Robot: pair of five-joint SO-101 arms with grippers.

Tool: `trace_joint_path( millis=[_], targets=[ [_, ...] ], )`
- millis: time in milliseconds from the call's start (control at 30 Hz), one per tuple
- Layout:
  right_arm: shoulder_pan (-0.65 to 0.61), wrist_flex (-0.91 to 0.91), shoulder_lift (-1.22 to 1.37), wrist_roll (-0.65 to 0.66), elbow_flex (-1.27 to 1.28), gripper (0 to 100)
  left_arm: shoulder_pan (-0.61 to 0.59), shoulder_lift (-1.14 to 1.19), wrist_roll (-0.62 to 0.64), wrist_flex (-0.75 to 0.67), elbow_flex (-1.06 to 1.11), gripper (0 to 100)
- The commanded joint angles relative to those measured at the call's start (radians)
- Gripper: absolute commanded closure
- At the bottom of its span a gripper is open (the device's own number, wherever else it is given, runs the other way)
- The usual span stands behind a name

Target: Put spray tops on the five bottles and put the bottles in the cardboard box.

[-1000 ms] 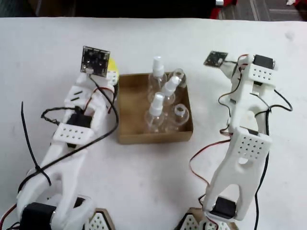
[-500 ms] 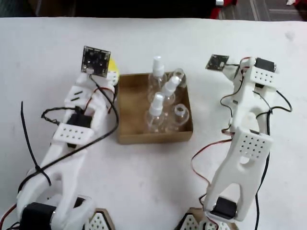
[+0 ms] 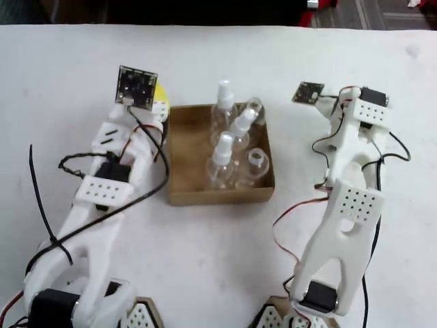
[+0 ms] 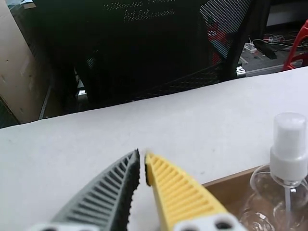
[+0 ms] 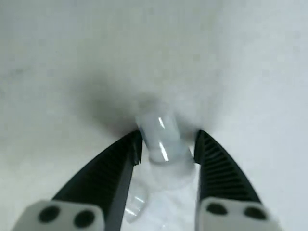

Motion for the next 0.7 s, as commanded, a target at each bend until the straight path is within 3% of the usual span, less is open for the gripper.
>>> trace_joint_path(
  millis=[0, 100, 333, 533, 667],
  targets=[
    [-0.007, -0.031, 0.002, -0.087, -0.130, 98.4, 0.015, -0.004, -0.008, -0.020, -0.005, 98],
    [-0.015, -0.030, 0.005, -0.175, -0.221, 93.6, 0.015, -0.004, -0.008, -0.020, -0.005, 98],
    [-0.058, -0.021, -0.005, -0.359, -0.450, 97.9, 0.015, -0.004, -0.008, -0.020, -0.005, 98],
    [-0.124, 0.166, -0.008, -0.537, -0.775, 98.3, 0.013, -0.005, -0.008, -0.021, -0.005, 98],
    [-0.174, 0.239, -0.119, -0.597, -0.743, 98.3, 0.015, -0.005, -0.008, -0.020, -0.005, 98]
  ],
)
